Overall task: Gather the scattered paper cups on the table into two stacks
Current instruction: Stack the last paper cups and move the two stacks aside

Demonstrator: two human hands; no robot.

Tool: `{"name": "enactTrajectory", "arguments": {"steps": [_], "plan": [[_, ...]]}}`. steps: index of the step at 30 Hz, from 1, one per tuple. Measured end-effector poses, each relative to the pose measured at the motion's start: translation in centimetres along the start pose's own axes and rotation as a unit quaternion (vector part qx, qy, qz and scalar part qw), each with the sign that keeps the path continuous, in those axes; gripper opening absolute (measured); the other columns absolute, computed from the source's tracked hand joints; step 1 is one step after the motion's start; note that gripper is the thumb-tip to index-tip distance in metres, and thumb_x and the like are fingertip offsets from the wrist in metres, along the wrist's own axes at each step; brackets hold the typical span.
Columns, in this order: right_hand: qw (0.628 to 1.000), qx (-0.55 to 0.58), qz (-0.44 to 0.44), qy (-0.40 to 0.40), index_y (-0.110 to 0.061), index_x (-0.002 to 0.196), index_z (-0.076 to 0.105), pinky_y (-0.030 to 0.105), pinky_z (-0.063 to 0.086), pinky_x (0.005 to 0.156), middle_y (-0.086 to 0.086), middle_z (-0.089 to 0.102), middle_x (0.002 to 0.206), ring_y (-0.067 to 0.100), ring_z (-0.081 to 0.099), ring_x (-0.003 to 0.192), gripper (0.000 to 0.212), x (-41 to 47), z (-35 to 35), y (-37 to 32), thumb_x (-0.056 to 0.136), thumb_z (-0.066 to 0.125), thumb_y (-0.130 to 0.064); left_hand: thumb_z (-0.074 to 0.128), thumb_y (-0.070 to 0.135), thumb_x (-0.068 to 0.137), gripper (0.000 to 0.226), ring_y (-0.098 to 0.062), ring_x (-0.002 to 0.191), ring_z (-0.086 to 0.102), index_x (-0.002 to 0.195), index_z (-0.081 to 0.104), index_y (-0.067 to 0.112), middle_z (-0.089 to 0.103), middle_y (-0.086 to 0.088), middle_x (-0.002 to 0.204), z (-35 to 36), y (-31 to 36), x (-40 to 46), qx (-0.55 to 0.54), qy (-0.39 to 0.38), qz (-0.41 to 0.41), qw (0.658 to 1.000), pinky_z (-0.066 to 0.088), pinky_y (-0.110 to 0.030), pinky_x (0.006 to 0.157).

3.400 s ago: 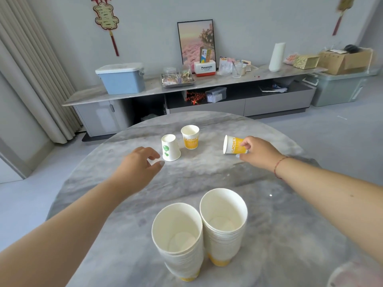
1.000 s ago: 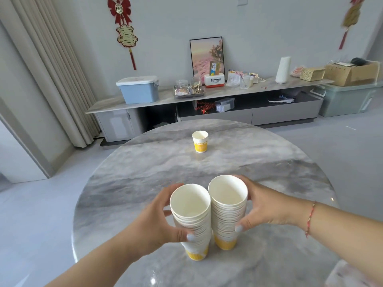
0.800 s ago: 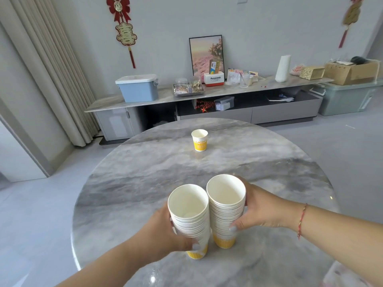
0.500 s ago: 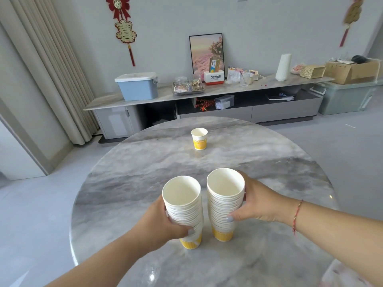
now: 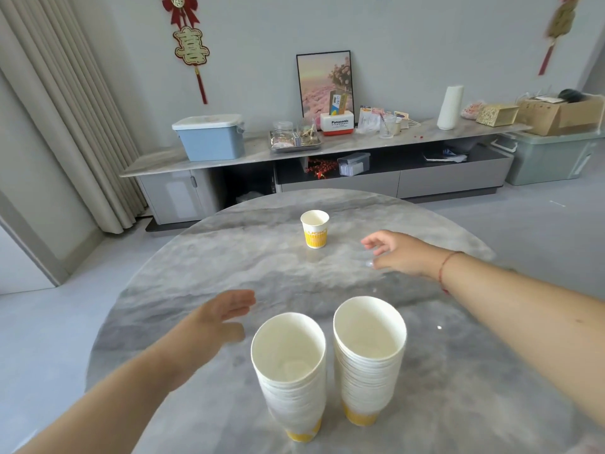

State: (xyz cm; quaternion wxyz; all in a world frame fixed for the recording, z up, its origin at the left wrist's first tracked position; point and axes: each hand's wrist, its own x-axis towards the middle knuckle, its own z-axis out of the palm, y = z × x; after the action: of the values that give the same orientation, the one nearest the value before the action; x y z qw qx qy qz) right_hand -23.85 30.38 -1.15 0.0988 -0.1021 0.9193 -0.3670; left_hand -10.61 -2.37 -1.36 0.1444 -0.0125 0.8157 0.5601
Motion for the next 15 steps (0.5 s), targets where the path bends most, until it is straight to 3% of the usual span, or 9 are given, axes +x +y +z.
{"name": "enactTrajectory", "arguments": {"steps": [5,11,13,15], "plan": [[0.992,-0.111,-0.050,0.030,-0.015,0.129,0.050,0.024,0.039,0.090,0.004,0.046,0.135,0.020,0.052,0.116,0.049,7.8,3.2,-0.7,0.082,0.065,-0.018,0.061,0.012,0.065,0.049,-0.013,0.111,0.062,0.114,0.062,0.018,0.068,-0.003,0.118,1.9,0.3,2.2,-0.155,0.062,0.001,0.986,0.046,-0.036,0.101],[0.968,-0.237,-0.078,0.028,-0.014,0.131,0.049,0.037,0.041,0.101,0.001,0.030,0.148,0.030,0.040,0.128,0.046,14.4,5.4,-1.6,0.085,0.054,-0.011,0.059,0.029,0.073,0.039,-0.012,0.108,0.065,0.110,0.066,0.017,0.073,0.000,0.109,3.1,-0.7,2.7,-0.169,0.057,0.016,0.984,0.049,-0.038,0.097],[0.955,-0.290,-0.062,-0.002,-0.016,0.132,0.046,0.035,0.041,0.098,-0.001,0.020,0.155,0.032,0.038,0.130,0.045,16.0,5.9,-1.2,0.087,0.051,-0.011,0.059,0.034,0.075,0.040,-0.015,0.109,0.064,0.110,0.067,0.017,0.072,-0.002,0.110,3.1,-1.1,2.9,-0.175,0.054,0.019,0.983,0.049,-0.039,0.098],[0.944,-0.325,-0.047,-0.033,-0.013,0.129,0.046,0.033,0.043,0.091,0.002,0.026,0.151,0.034,0.046,0.122,0.043,17.1,6.5,-0.4,0.086,0.048,-0.010,0.062,0.042,0.074,0.043,-0.017,0.109,0.064,0.108,0.069,0.019,0.072,-0.003,0.111,2.9,-1.4,2.9,-0.183,0.053,0.025,0.981,0.049,-0.040,0.097]]}}
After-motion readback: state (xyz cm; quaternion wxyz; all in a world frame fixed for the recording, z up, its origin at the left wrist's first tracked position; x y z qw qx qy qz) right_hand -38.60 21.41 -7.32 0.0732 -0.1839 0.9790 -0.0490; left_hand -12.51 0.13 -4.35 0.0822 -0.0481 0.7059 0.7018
